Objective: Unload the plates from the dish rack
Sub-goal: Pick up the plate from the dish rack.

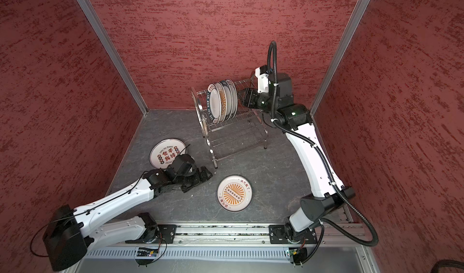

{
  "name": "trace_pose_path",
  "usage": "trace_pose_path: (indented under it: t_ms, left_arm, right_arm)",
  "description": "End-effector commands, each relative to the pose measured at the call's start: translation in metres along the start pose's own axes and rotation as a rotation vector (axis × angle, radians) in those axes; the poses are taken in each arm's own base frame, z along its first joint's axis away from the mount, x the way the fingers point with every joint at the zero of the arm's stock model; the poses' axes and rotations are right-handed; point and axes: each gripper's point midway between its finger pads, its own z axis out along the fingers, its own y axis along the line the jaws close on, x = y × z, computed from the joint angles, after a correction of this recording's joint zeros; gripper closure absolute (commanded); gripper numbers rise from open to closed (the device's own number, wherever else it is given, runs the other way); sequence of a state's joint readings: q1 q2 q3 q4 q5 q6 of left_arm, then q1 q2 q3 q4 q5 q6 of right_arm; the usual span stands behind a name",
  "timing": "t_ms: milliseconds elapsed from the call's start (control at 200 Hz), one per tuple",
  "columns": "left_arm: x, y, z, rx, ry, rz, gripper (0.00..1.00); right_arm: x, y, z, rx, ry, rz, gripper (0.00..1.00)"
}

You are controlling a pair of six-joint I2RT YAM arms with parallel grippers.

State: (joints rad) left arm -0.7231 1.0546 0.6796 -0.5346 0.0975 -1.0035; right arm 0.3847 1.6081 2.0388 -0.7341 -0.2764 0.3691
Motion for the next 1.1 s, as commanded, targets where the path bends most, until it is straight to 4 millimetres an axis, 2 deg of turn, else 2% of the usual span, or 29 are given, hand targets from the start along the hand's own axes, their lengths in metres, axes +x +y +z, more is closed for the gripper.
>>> trace_pose_path:
  t_ms: [0, 180, 556, 766, 1097]
  left_arm:
    - [-0.002, 0.023, -0.004, -0.016, -0.031, -0.078, 0.01]
    - [-0.009, 0.035, -0.013, -0.007, -0.083, -0.107, 0.01]
    - [-0.009, 0.036, -0.013, -0.012, -0.082, -0.088, 0.01]
    - [-0.008, 0.034, -0.012, -0.008, -0.076, -0.071, 0.01]
    - [-0.019, 0.021, -0.024, -0.025, -0.093, -0.016, 0.01]
  right_arm:
    - [0.002, 0.0, 0.007, 0.042, 0.032, -0.037, 0.42]
    - [0.004, -0.009, 0.027, 0.102, 0.06, -0.058, 0.49]
    - [0.01, -0.021, 0.04, 0.151, 0.094, -0.063, 0.58]
    - [0.014, -0.022, 0.045, 0.161, 0.131, -0.083, 0.58]
    - [0.037, -0.028, 0.063, 0.224, 0.214, -0.137, 0.59]
